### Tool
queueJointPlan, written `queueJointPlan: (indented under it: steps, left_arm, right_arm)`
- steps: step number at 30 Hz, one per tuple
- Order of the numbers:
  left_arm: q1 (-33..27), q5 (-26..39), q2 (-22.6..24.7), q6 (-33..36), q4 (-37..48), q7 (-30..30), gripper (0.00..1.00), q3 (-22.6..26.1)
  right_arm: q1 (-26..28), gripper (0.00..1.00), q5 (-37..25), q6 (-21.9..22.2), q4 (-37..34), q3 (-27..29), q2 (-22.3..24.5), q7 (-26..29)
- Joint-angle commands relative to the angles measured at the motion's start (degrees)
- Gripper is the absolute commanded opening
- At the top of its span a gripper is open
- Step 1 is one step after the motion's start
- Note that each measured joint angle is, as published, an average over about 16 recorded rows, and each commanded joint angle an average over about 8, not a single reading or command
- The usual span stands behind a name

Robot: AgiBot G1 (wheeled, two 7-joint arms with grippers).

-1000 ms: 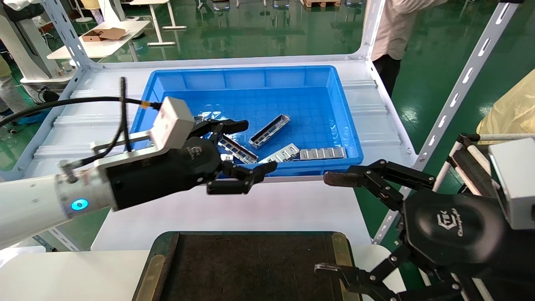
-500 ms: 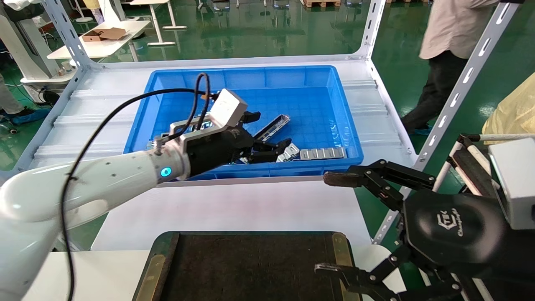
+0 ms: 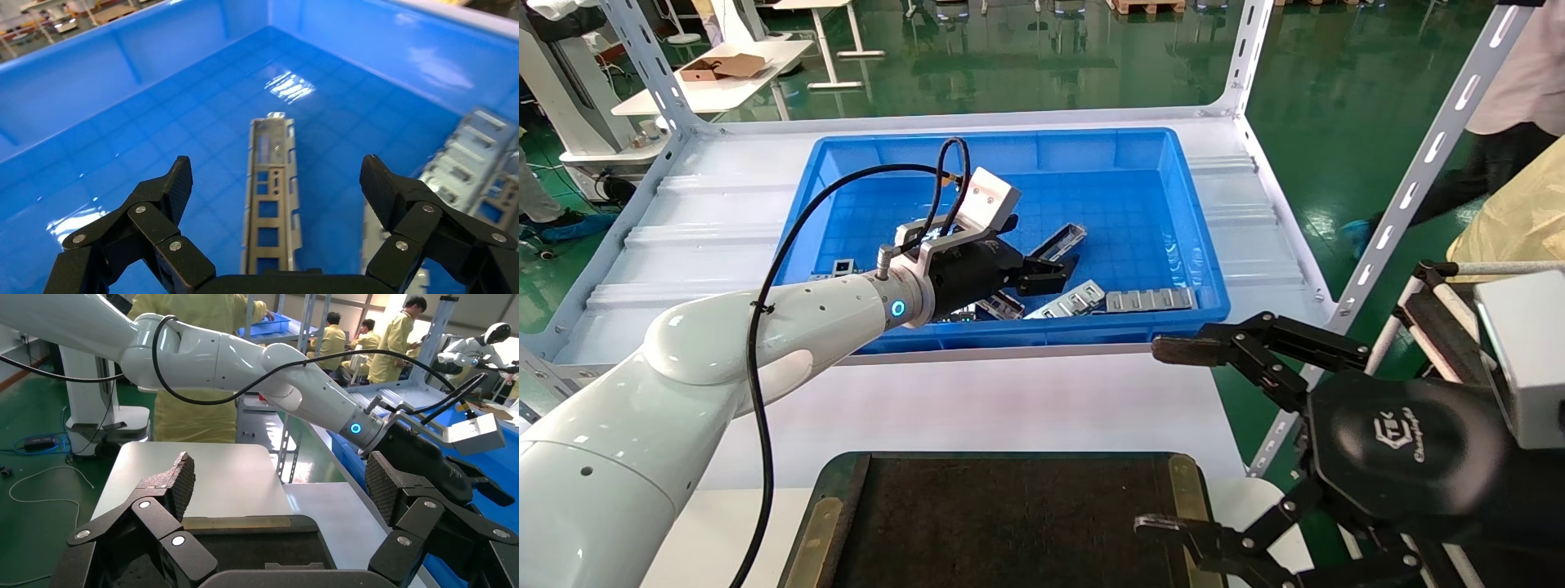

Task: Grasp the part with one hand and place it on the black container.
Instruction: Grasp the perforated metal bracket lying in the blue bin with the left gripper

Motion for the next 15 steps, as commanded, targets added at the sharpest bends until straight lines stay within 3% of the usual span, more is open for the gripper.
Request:
queueJointPlan:
  steps: [1,4,5,7,8,15]
  left_arm:
    - [-0.43,-0.46,0.39,-0.95,1.46,0.28,0.79,0.75]
    - [-0.75,-1.80,0.49,-2.22,2.09,-0.38,0.42,2.63]
    - [-0.85,-2.26,0.50,-2.58,2.21,-0.64,0.29,3.29]
    - [-1.03,-3.13,0.50,-3.22,2.35,-1.16,0.06,4.60]
    - [-1.10,-3.53,0.49,-3.54,2.37,-1.40,0.00,5.26]
    - [-1.29,-6.01,0.33,-5.84,2.12,-3.08,0.00,9.37]
  right_arm:
    - [0.00,0.40,0.00,0.00,0.00,0.00,0.00,0.00]
    - [0.00,0.06,0.00,0.00,0.00,0.00,0.00,0.00]
    - [0.00,0.00,0.00,0.00,0.00,0.00,0.00,0.00]
    - [0.00,0.00,0.00,0.00,0.00,0.00,0.00,0.00]
    - [0.00,0.00,0.00,0.00,0.00,0.00,0.00,0.00]
    - [0.00,0.00,0.00,0.00,0.00,0.00,0.00,0.00]
